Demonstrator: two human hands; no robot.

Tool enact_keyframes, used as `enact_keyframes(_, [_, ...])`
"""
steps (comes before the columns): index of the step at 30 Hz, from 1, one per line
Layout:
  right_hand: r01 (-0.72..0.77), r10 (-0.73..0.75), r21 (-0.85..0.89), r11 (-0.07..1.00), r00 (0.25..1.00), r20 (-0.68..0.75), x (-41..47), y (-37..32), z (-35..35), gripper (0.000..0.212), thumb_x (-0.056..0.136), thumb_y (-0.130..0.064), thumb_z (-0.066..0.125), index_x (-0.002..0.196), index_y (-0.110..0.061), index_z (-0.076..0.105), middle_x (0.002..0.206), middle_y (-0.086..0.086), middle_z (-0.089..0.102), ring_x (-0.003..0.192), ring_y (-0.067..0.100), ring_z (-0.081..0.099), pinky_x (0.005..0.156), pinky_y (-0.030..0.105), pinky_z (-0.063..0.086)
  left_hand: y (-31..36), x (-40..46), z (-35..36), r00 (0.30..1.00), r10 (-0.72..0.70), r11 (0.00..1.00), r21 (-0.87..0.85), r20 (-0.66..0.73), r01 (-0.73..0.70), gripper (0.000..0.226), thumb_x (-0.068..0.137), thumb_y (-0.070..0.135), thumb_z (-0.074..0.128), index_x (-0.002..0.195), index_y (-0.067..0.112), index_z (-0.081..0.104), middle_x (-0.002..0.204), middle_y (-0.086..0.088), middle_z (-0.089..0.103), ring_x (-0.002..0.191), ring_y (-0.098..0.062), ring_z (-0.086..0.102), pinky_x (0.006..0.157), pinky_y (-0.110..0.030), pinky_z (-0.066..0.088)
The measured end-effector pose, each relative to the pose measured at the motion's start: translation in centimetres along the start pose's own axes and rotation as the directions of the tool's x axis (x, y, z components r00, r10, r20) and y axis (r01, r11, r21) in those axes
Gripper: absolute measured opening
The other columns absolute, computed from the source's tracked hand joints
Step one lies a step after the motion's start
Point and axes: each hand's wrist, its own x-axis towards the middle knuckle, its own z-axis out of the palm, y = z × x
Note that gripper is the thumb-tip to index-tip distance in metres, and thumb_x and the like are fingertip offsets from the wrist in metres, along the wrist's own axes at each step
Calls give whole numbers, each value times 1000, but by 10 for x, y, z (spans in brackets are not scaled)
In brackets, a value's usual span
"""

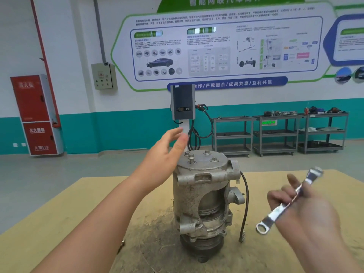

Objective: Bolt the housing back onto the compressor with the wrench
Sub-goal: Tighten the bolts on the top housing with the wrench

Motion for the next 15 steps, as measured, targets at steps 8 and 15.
enact_keyframes(8, [458,-340,-588,666,889,307,-32,-14,78,36,101,-27,44,71,-22,63,52,-12,41,46,4,37,49,24,36,-11,0,22,964,-262,965,20,50,261,55,92,70,15,112,30,47,129,8,39,114,-7,39,97,-24,27])
enact_keyframes(15, [277,-203,-606,745,961,189,-15,-2,78,17,103,-20,42,100,-11,55,67,3,72,44,9,39,38,21,36,30,-34,26,912,-307,575,711,-271,404,103,74,78,-15,124,18,51,121,-7,47,117,-37,52,94,-45,35])
